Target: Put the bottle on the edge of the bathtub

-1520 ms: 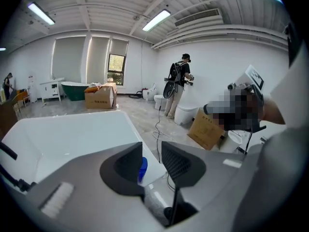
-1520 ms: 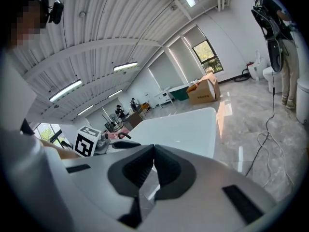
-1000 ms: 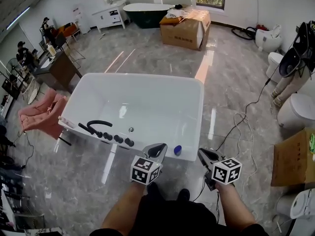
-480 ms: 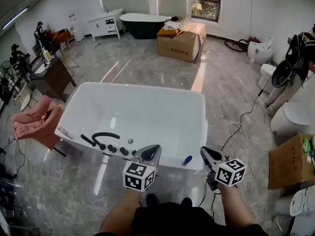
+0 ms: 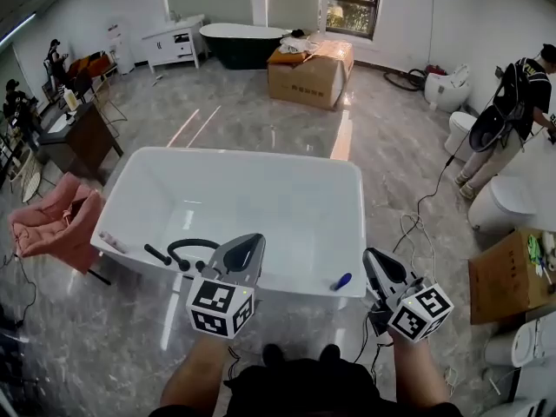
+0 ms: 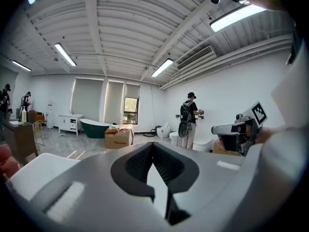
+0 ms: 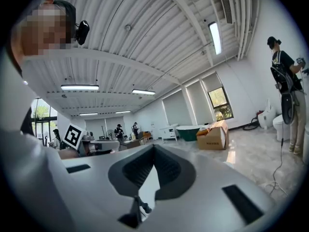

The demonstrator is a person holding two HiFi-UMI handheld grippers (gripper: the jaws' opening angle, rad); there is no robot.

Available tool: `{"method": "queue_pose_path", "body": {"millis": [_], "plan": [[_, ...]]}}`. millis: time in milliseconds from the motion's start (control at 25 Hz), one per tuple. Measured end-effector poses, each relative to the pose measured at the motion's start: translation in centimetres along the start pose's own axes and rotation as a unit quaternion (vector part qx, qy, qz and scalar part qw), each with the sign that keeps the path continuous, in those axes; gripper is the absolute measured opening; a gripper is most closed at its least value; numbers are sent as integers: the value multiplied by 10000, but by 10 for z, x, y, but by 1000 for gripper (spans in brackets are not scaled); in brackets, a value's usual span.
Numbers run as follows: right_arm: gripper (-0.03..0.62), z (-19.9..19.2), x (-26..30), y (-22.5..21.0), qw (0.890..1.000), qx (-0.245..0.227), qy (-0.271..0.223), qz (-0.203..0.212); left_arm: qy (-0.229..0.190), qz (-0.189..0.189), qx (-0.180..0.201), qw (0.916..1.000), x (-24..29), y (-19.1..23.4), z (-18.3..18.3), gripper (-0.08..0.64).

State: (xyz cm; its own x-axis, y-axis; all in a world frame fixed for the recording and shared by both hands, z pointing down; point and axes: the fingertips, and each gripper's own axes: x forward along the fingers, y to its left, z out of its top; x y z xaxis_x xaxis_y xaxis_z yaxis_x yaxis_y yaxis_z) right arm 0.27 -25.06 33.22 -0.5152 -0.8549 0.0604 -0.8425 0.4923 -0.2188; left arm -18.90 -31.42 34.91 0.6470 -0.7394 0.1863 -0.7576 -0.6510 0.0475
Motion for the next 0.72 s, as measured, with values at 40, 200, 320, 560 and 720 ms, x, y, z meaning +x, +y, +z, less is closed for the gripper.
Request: {"method": "queue_pose_path", "body": {"millis": [40, 200, 320, 560, 720], "plan": [[11, 3, -3, 0, 10000, -19, -51, -8, -55, 34, -22, 10000, 0, 2, 3, 11], [11, 10, -15, -13, 9999, -5, -138, -43, -212, 294, -252, 9990, 0, 4, 7, 11], [11, 16, -19, -24, 9998, -87, -203, -7, -255, 369, -334, 9984, 5, -3, 8, 10], [9, 11, -24, -37, 9997, 25, -228, 52, -136, 371, -313, 9987, 13, -21, 5, 11], [9, 12, -26, -40, 9997, 49, -223, 67, -74, 358, -264, 9990, 14, -28, 6, 11]]}}
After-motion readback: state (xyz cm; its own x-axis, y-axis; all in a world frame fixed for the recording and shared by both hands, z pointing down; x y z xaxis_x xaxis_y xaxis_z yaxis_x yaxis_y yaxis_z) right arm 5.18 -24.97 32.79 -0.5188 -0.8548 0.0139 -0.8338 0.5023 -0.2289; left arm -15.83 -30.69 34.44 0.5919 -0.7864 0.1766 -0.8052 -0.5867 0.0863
